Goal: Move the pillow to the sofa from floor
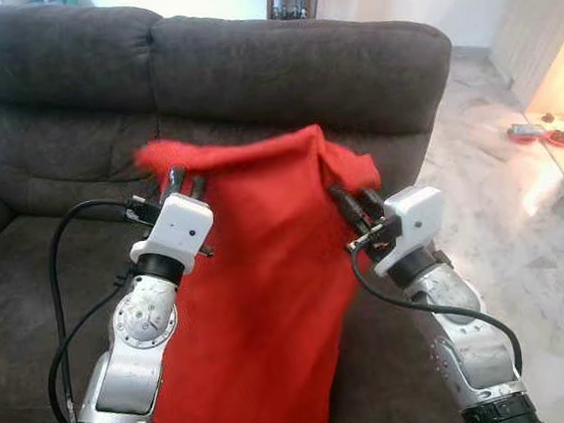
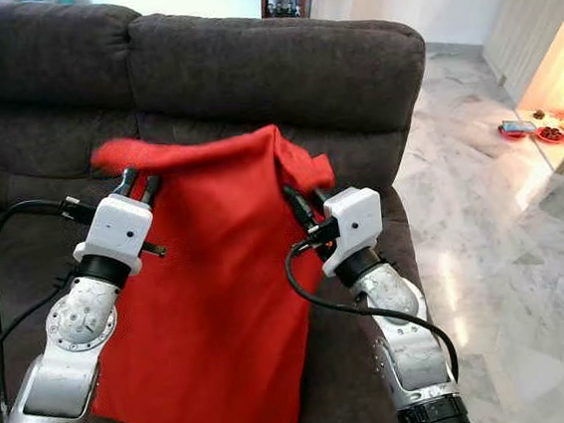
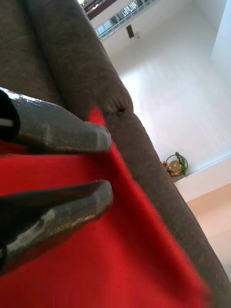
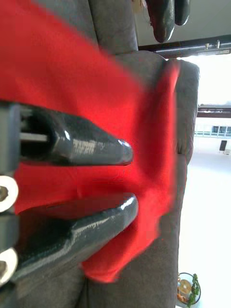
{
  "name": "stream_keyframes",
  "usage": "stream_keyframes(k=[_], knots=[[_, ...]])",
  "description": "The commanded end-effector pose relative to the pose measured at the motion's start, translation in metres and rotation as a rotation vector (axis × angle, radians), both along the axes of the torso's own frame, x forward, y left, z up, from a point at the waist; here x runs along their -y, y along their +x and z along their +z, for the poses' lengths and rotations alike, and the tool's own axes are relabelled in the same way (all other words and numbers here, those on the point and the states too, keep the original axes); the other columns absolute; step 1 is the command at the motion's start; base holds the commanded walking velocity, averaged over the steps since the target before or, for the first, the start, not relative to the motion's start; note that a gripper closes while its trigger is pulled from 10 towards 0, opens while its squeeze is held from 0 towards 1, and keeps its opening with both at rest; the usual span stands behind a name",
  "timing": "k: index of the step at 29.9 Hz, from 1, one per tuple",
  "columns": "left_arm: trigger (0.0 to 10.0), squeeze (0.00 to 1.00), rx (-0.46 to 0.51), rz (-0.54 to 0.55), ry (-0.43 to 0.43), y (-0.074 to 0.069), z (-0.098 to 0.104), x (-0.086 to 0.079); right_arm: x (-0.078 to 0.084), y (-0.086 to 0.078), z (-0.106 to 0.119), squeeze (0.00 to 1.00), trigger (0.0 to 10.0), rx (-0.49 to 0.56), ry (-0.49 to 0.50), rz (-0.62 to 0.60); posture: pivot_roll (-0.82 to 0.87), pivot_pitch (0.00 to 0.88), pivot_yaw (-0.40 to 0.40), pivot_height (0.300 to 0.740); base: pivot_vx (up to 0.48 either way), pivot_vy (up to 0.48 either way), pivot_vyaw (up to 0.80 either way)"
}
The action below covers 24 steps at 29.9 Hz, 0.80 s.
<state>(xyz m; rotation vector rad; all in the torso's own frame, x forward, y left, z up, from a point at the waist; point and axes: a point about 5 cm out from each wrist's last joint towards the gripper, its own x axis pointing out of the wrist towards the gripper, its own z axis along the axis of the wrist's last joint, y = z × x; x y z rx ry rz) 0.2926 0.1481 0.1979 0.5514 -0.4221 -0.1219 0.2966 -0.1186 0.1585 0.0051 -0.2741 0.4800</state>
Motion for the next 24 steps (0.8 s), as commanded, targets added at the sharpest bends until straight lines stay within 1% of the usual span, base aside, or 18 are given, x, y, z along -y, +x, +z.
stream_keyframes(k=[1,5,6,9,10,11,12,13,14,15,16,17,18,19,20,22,23,24], knots=[[10.0,1.0,0.014,-0.001,0.002,0.0,0.004,0.003,0.003,0.0,0.003,1.0,10.0,0.009,0.0,-0.01,0.13,0.0,-0.094,0.74,0.0,0.0,0.0],[10.0,1.0,0.016,-0.005,0.006,0.0,0.003,0.004,0.004,0.001,0.003,1.0,10.0,0.01,-0.005,-0.022,0.13,0.0,-0.094,0.74,0.0,0.0,0.0],[10.0,1.0,0.015,-0.003,0.008,0.0,0.003,0.005,0.011,0.005,-0.001,0.0,10.0,0.005,-0.023,-0.093,0.13,0.0,-0.095,0.74,0.0,0.0,0.0],[10.0,1.0,-0.003,0.006,0.0,0.001,-0.002,0.003,0.025,0.01,-0.009,0.0,10.0,-0.026,-0.013,-0.207,0.13,0.0,-0.094,0.74,0.0,0.0,0.0],[10.0,1.0,-0.003,0.006,0.0,0.001,-0.002,0.003,0.025,0.01,-0.009,0.0,10.0,-0.026,-0.013,-0.207,0.13,0.0,-0.094,0.74,0.0,0.0,0.0],[10.0,0.7,-0.021,0.01,-0.01,0.001,-0.007,0.002,0.031,0.011,-0.014,0.0,10.0,-0.041,-0.007,-0.248,0.13,0.0,-0.093,0.74,0.0,0.0,0.0],[10.0,0.0,-0.062,0.03,-0.031,0.001,-0.019,-0.003,0.041,0.012,-0.024,0.0,10.0,-0.08,0.007,-0.307,0.13,0.0,-0.094,0.74,0.0,0.0,0.0],[10.0,0.0,-0.062,0.03,-0.031,0.001,-0.019,-0.003,0.041,0.012,-0.024,0.0,10.0,-0.08,0.007,-0.307,0.13,0.0,-0.094,0.74,0.0,0.0,0.0],[10.0,0.0,-0.141,0.073,-0.08,-0.001,-0.04,-0.014,0.059,0.01,-0.045,0.0,10.0,-0.156,0.013,-0.404,0.13,0.0,-0.093,0.74,0.0,0.0,0.0],[10.0,0.0,-0.177,0.097,-0.099,-0.002,-0.051,-0.02,0.068,0.007,-0.057,0.0,10.0,-0.202,0.012,-0.446,0.13,0.0,-0.092,0.74,0.0,0.0,0.0],[10.0,0.0,-0.177,0.097,-0.099,-0.002,-0.051,-0.02,0.068,0.007,-0.057,0.0,10.0,-0.202,0.012,-0.446,0.13,0.0,-0.092,0.74,0.0,0.0,0.0],[10.0,0.0,-0.197,0.111,-0.109,-0.003,-0.056,-0.023,0.073,0.005,-0.064,0.0,10.0,-0.229,0.009,-0.469,0.14,0.0,-0.093,0.74,0.0,0.0,0.0],[10.0,0.0,-0.259,0.146,-0.127,-0.006,-0.073,-0.031,0.084,-0.001,-0.08,0.0,10.0,-0.292,0.012,-0.522,0.13,0.0,-0.092,0.74,0.0,0.0,0.0],[10.0,0.0,-0.259,0.146,-0.127,-0.006,-0.073,-0.031,0.084,-0.001,-0.08,0.0,10.0,-0.292,0.012,-0.522,0.13,0.0,-0.092,0.74,0.0,0.0,0.0],[10.0,0.0,-0.333,0.192,-0.168,-0.009,-0.091,-0.04,0.096,-0.009,-0.098,0.0,10.0,-0.361,0.004,-0.572,0.13,0.0,-0.091,0.74,0.0,0.0,0.0],[10.0,0.0,-0.386,0.227,-0.197,-0.013,-0.107,-0.047,0.104,-0.015,-0.113,0.0,10.0,-0.423,-0.01,-0.614,0.13,0.0,-0.089,0.74,0.0,0.0,0.0],[10.0,0.0,-0.439,0.246,-0.208,-0.017,-0.12,-0.051,0.112,-0.022,-0.127,0.0,10.0,-0.484,-0.028,-0.65,0.13,0.0,-0.089,0.74,0.0,0.0,0.0],[10.0,0.0,-0.456,0.25,-0.209,-0.018,-0.125,-0.052,0.114,-0.024,-0.131,0.0,10.0,-0.503,-0.034,-0.66,0.13,0.0,-0.089,0.74,0.0,0.0,0.0]])
